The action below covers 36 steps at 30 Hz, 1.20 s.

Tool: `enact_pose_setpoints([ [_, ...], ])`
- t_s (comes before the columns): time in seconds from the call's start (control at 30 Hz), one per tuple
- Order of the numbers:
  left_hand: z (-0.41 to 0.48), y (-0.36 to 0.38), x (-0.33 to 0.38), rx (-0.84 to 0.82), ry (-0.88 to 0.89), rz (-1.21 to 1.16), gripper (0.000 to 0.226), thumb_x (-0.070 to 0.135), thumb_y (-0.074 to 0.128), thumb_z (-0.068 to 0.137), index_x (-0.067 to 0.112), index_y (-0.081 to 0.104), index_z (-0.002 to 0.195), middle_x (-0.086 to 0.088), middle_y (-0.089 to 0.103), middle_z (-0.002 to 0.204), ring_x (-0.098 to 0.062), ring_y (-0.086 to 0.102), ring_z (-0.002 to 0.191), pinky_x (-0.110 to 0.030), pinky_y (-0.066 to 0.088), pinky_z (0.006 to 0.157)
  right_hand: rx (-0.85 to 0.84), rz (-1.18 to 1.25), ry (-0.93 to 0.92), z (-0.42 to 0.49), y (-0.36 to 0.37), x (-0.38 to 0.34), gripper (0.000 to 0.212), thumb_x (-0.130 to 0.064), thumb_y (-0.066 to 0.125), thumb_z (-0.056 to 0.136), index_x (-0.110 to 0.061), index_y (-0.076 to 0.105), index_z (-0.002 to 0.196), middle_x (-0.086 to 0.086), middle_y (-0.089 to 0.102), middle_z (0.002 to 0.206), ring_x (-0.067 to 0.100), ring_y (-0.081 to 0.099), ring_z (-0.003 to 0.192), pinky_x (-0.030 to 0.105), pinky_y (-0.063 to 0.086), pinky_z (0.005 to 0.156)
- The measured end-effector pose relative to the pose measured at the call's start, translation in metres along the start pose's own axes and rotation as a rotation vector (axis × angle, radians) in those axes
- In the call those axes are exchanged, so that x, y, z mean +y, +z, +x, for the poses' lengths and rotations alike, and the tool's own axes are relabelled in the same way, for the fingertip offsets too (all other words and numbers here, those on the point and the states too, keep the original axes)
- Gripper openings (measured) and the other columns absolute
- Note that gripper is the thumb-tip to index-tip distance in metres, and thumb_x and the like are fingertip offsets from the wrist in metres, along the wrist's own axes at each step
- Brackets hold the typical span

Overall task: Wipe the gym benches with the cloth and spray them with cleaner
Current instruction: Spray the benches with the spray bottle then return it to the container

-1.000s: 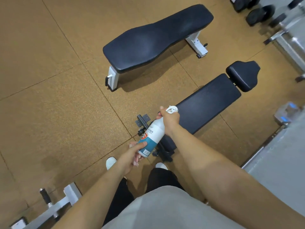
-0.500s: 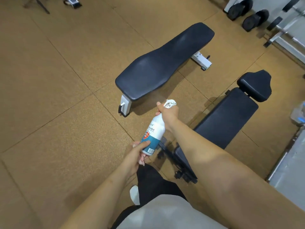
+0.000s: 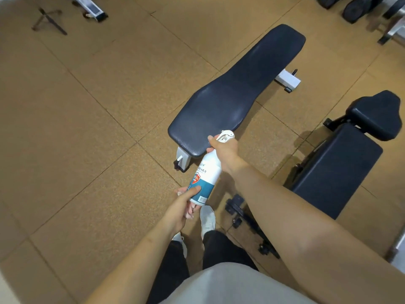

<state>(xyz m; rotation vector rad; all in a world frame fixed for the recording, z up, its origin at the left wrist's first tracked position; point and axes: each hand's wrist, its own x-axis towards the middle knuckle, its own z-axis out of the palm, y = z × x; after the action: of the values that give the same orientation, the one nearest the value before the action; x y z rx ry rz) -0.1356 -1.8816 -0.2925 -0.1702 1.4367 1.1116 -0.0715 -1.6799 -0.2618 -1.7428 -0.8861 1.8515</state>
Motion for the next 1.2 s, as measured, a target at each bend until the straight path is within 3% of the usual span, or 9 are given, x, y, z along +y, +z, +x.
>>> enact_pose_setpoints([
  [0.1, 0.016, -0.01, 0.013, -0.046, -0.061, 0.016, 0.068, 0.025, 0.089, 0.073, 0.003, 0.05, 0.124, -0.029, 0.073, 0.108, -0.035, 0.072, 0.084, -0.034, 0.062, 0.061, 0.001, -0.009, -0.002, 0.013, 0.016, -0.004, 0.019, -0.011, 0.077, 0.088, -0.012, 0.063, 0.102, 0.005, 0.07, 0.088, 0.011, 0.068, 0.049, 0.027, 0.059, 0.054],
  [0.17, 0.026, -0.018, 0.022, -0.046, -0.065, 0.032, 0.072, 0.027, 0.09, 0.072, 0.005, 0.048, 0.127, -0.029, 0.073, 0.109, -0.037, 0.072, 0.087, -0.041, 0.064, 0.073, 0.049, -0.022, -0.012, 0.02, 0.028, -0.004, 0.016, -0.014, 0.078, 0.088, -0.012, 0.062, 0.09, 0.008, 0.068, 0.078, 0.013, 0.066, 0.048, 0.031, 0.057, 0.056],
  [0.3, 0.042, -0.038, 0.048, -0.13, -0.073, 0.077, 0.094, 0.038, 0.096, 0.06, 0.004, 0.049, 0.133, -0.025, 0.073, 0.113, -0.043, 0.072, 0.103, -0.064, 0.044, 0.107, 0.127, 0.031, 0.012, 0.023, 0.049, -0.007, 0.02, -0.017, 0.077, 0.089, -0.014, 0.057, 0.086, 0.007, 0.063, 0.072, 0.015, 0.062, 0.05, 0.035, 0.055, 0.062],
  [0.43, 0.049, -0.055, 0.07, -0.164, -0.088, 0.081, 0.09, 0.038, 0.098, 0.059, -0.001, 0.052, 0.127, -0.025, 0.072, 0.116, -0.04, 0.072, 0.104, -0.063, 0.045, 0.105, 0.124, 0.05, -0.012, 0.021, 0.068, -0.014, 0.019, -0.011, 0.077, 0.089, -0.014, 0.061, 0.098, 0.003, 0.068, 0.08, 0.014, 0.065, 0.051, 0.029, 0.057, 0.057],
  [0.67, 0.06, -0.069, 0.1, -0.274, -0.108, 0.143, 0.089, 0.042, 0.094, 0.063, 0.001, 0.055, 0.132, -0.018, 0.073, 0.118, -0.031, 0.072, 0.109, -0.054, 0.05, 0.106, 0.233, 0.046, 0.034, 0.026, 0.094, -0.029, 0.023, -0.014, 0.078, 0.088, -0.013, 0.056, 0.083, 0.007, 0.063, 0.071, 0.015, 0.058, 0.049, 0.029, 0.055, 0.056],
  [0.8, 0.069, -0.071, 0.111, -0.294, -0.122, 0.138, 0.072, 0.032, 0.089, 0.073, -0.005, 0.059, 0.127, -0.021, 0.072, 0.118, -0.03, 0.073, 0.106, -0.048, 0.052, 0.104, 0.179, 0.035, -0.033, 0.028, 0.096, -0.033, 0.021, -0.016, 0.078, 0.088, -0.012, 0.064, 0.104, 0.001, 0.069, 0.083, 0.014, 0.067, 0.057, 0.027, 0.058, 0.058],
  [0.9, 0.076, -0.073, 0.118, -0.302, -0.107, 0.126, 0.082, 0.037, 0.092, 0.067, -0.004, 0.059, 0.13, -0.027, 0.068, 0.123, -0.032, 0.07, 0.112, -0.047, 0.051, 0.105, 0.158, 0.022, -0.067, 0.029, 0.1, -0.04, 0.016, -0.016, 0.079, 0.087, -0.011, 0.065, 0.092, 0.004, 0.068, 0.078, 0.014, 0.065, 0.056, 0.028, 0.057, 0.059],
  [1.0, 0.077, -0.069, 0.126, -0.31, -0.149, 0.094, 0.067, 0.034, 0.083, 0.08, -0.001, 0.06, 0.132, -0.03, 0.066, 0.124, -0.032, 0.068, 0.118, -0.044, 0.05, 0.106, 0.081, 0.004, -0.08, 0.031, 0.108, -0.05, 0.021, -0.012, 0.08, 0.085, -0.011, 0.061, 0.078, 0.007, 0.064, 0.07, 0.018, 0.06, 0.06, 0.034, 0.055, 0.065],
  [1.2, 0.085, -0.042, 0.138, -0.248, -0.173, 0.003, 0.057, 0.041, 0.072, 0.09, 0.006, 0.06, 0.133, -0.017, 0.072, 0.123, -0.043, 0.057, 0.127, -0.049, 0.04, 0.109, -0.082, -0.034, -0.157, 0.051, 0.119, -0.07, 0.016, -0.003, 0.078, 0.085, -0.011, 0.067, 0.093, 0.004, 0.07, 0.087, 0.02, 0.065, 0.07, 0.035, 0.057, 0.066],
])
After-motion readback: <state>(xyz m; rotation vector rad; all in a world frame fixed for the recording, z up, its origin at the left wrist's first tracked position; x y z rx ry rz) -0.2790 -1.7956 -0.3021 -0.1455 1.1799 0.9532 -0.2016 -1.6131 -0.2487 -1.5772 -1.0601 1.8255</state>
